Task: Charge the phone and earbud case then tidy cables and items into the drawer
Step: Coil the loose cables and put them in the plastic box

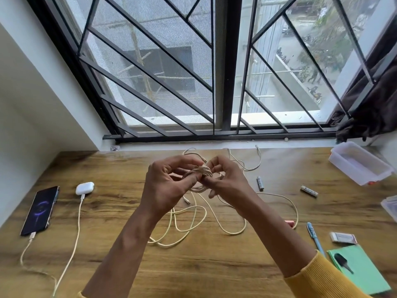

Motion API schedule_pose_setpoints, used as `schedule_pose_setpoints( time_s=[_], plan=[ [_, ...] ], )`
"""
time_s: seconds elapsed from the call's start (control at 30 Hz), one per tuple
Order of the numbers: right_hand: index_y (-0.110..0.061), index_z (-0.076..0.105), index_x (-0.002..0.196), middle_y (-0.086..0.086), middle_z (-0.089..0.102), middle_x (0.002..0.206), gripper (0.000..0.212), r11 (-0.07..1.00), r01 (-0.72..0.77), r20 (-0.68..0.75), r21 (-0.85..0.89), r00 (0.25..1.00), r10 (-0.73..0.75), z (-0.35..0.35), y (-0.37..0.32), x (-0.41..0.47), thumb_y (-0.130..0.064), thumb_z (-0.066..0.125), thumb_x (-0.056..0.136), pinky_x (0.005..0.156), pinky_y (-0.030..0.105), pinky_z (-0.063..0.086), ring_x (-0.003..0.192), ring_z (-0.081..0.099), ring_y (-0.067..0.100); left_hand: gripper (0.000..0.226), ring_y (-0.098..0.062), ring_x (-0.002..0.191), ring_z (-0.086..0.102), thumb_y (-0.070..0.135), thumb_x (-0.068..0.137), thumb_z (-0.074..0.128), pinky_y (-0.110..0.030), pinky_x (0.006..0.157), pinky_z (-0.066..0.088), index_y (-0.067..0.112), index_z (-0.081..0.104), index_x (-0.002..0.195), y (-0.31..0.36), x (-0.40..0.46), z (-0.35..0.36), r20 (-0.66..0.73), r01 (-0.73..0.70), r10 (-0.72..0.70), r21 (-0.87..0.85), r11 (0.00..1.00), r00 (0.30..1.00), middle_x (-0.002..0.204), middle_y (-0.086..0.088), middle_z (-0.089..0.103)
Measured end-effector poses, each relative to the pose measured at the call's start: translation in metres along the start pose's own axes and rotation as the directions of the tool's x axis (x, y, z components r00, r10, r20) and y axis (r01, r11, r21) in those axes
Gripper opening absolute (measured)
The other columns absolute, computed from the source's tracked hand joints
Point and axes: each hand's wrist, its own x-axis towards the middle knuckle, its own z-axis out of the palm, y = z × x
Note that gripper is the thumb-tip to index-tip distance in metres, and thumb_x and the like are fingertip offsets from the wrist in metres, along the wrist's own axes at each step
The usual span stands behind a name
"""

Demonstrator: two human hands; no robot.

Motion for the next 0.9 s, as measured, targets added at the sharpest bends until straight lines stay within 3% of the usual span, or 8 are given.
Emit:
schedule_pose_setpoints(
  time_s=[0.2, 0.27, 0.37, 0.43, 0.5, 0.7, 0.9],
  plan=[
    [-0.008, 0.068, 0.111, 0.021, 0.073, 0.083, 0.026, 0.996, 0.005, 0.094, 0.094, 0.995, -0.014, 0.001, -0.006, -0.001, 0.007, 0.074, 0.091, 0.064, 0.038, 0.055, 0.073, 0.070, 0.027, 0.026, -0.023, 0.084, 0.075, 0.000, 0.076, 0.087, -0.043, 0.073, 0.064, 0.013, 0.080, 0.098, -0.012, -0.003, 0.005, -0.050, 0.085, -0.096, -0.187, 0.979, 0.994, 0.095, -0.007, 0.081],
    [-0.004, 0.070, 0.110, 0.030, 0.072, 0.088, 0.027, 0.989, 0.010, 0.114, 0.145, 0.993, -0.027, 0.000, -0.009, -0.002, 0.010, 0.075, 0.088, 0.070, 0.039, 0.057, 0.078, 0.069, 0.030, 0.027, -0.019, 0.079, 0.074, -0.012, 0.079, 0.083, -0.038, 0.070, 0.062, 0.007, 0.078, 0.098, -0.013, -0.004, 0.007, -0.056, 0.099, -0.117, -0.252, 0.962, 0.992, 0.091, -0.009, 0.080],
    [0.001, 0.072, 0.114, 0.019, 0.073, 0.089, 0.029, 0.957, -0.020, 0.193, 0.289, 0.980, -0.038, -0.008, -0.013, -0.003, 0.003, 0.079, 0.086, 0.080, 0.035, 0.058, 0.085, 0.070, 0.027, 0.029, -0.016, 0.071, 0.071, -0.020, 0.083, 0.076, -0.031, 0.065, 0.060, 0.006, 0.076, 0.096, -0.014, -0.005, 0.005, -0.087, 0.128, -0.161, -0.302, 0.945, 0.983, 0.084, -0.006, 0.078],
    [0.002, 0.072, 0.118, 0.018, 0.075, 0.097, 0.031, 0.933, -0.038, 0.228, 0.357, 0.973, -0.047, -0.011, -0.014, -0.004, -0.005, 0.078, 0.088, 0.087, 0.040, 0.059, 0.091, 0.070, 0.030, 0.030, -0.017, 0.070, 0.069, -0.018, 0.083, 0.076, -0.031, 0.064, 0.060, 0.009, 0.077, 0.096, -0.017, -0.005, 0.002, -0.124, 0.139, -0.184, -0.307, 0.942, 0.975, 0.084, -0.006, 0.077],
    [0.004, 0.071, 0.119, 0.020, 0.075, 0.098, 0.028, 0.932, -0.027, 0.201, 0.360, 0.978, -0.050, -0.010, -0.014, -0.005, -0.003, 0.074, 0.093, 0.088, 0.043, 0.059, 0.090, 0.071, 0.030, 0.032, -0.017, 0.071, 0.070, -0.016, 0.083, 0.078, -0.032, 0.063, 0.060, 0.014, 0.078, 0.097, -0.017, -0.005, -0.001, -0.130, 0.134, -0.174, -0.271, 0.953, 0.976, 0.086, -0.007, 0.078],
    [0.010, 0.067, 0.115, 0.023, 0.072, 0.088, 0.019, 0.950, 0.001, 0.048, 0.311, 0.999, -0.017, -0.003, -0.021, -0.007, 0.004, 0.068, 0.096, 0.064, 0.033, 0.063, 0.069, 0.071, 0.024, 0.036, -0.018, 0.069, 0.073, -0.004, 0.082, 0.084, -0.041, 0.056, 0.062, 0.028, 0.080, 0.098, -0.015, -0.007, 0.003, -0.132, 0.100, -0.103, -0.026, 0.995, 0.986, 0.090, 0.004, 0.080],
    [0.001, 0.066, 0.107, 0.016, 0.074, 0.085, 0.011, 0.973, 0.041, -0.010, 0.226, 0.999, -0.040, 0.007, -0.022, -0.013, -0.008, 0.068, 0.100, 0.062, 0.040, 0.063, 0.068, 0.072, 0.025, 0.034, -0.001, 0.071, 0.074, 0.004, 0.084, 0.084, -0.024, 0.060, 0.061, 0.033, 0.079, 0.099, -0.009, -0.005, 0.009, -0.221, 0.085, -0.031, 0.235, 0.968, 0.975, 0.086, 0.020, 0.078]
  ],
)
